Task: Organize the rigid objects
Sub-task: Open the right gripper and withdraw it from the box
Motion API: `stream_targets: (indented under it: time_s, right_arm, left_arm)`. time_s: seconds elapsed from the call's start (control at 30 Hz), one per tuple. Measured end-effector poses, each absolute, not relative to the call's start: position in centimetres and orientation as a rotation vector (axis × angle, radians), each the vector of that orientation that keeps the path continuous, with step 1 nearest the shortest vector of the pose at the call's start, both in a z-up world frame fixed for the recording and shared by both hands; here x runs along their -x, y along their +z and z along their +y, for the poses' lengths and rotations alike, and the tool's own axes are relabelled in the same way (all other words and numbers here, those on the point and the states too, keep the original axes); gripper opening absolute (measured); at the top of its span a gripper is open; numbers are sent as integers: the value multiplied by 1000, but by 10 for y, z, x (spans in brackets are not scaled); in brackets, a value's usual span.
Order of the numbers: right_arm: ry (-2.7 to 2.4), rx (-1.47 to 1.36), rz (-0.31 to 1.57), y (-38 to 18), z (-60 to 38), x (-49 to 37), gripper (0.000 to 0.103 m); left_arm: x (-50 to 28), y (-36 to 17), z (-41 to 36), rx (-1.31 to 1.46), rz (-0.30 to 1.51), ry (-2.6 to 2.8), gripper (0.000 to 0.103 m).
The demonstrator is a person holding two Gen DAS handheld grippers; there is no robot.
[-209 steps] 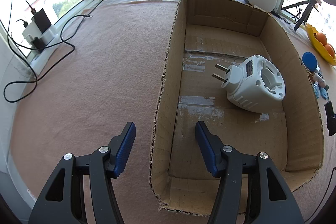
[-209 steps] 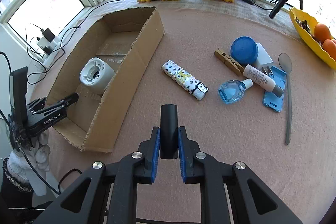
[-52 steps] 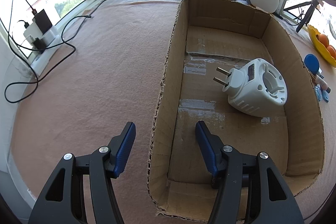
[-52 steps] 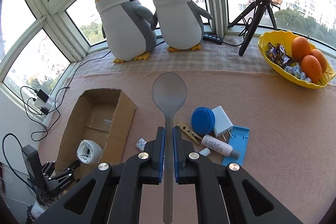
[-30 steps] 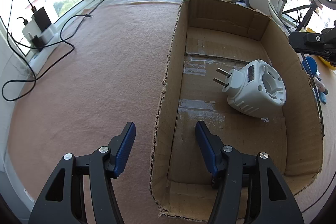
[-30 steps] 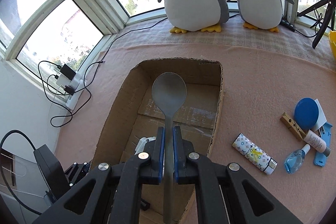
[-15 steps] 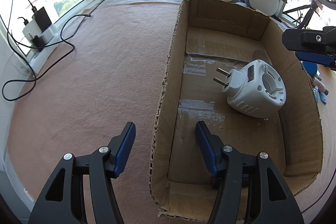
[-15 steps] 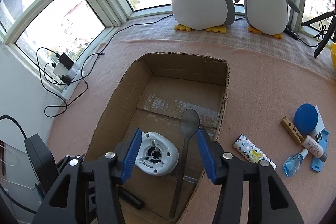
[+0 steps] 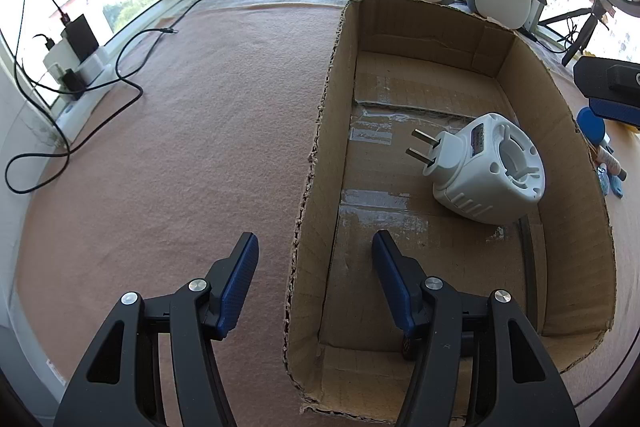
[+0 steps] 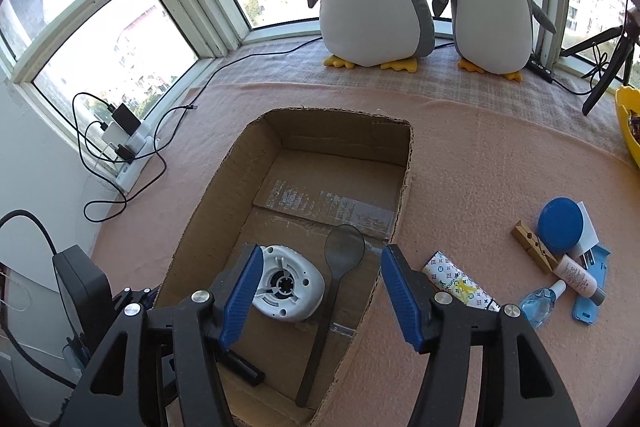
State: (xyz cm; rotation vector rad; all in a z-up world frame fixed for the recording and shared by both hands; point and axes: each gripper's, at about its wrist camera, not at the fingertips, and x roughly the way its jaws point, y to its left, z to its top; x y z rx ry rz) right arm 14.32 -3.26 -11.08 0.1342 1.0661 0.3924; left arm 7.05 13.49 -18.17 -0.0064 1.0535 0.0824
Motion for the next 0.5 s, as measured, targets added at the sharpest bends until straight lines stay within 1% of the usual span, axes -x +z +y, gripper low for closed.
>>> stream_targets:
  time_s: [0.1,0.2,0.5]
  right_arm:
    - [377,-153,1065,-108,-47,-141,58]
    - [343,-171,1064,-106,-65,-140,62]
    - [190,-264,1096,-119,-139,-136,62]
  left_arm:
    - [-70,-182,135,7,1053,82,59]
    - [-70,-182,135,7,1053,83,59]
    - [-70,-182,135,7,1053,83,59]
